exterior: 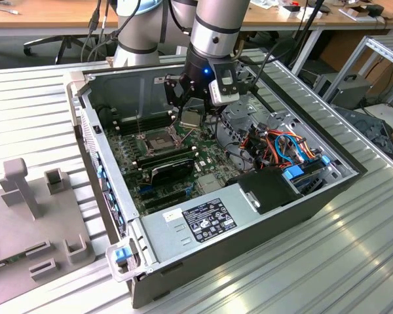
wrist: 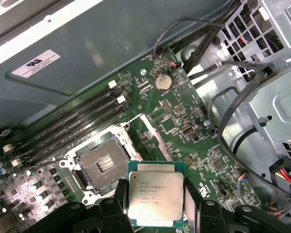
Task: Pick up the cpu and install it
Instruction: 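Place the cpu into insertion slot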
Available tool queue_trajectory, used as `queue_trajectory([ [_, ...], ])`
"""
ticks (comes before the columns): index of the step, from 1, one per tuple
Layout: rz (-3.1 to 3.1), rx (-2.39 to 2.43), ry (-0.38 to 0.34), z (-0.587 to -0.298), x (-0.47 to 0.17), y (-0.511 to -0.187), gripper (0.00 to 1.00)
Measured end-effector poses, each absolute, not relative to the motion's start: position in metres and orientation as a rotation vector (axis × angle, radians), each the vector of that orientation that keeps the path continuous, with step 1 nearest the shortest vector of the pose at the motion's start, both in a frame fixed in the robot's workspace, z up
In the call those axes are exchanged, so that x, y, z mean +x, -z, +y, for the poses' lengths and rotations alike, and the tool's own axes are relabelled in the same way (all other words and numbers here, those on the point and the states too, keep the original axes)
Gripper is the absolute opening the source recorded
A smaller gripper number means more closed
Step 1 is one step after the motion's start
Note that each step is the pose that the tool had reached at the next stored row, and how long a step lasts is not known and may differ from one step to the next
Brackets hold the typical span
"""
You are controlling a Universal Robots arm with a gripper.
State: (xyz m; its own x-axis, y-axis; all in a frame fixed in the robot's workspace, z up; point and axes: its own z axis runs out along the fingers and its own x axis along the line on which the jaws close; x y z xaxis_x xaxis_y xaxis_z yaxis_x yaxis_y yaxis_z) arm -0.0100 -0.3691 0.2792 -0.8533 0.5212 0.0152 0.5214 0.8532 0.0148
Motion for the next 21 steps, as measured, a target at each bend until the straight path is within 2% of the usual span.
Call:
queue_trajectory([
  [21, -2.962, -1.017, 0.029, -0.3691, -0.0100, -0.2782, 0.55],
])
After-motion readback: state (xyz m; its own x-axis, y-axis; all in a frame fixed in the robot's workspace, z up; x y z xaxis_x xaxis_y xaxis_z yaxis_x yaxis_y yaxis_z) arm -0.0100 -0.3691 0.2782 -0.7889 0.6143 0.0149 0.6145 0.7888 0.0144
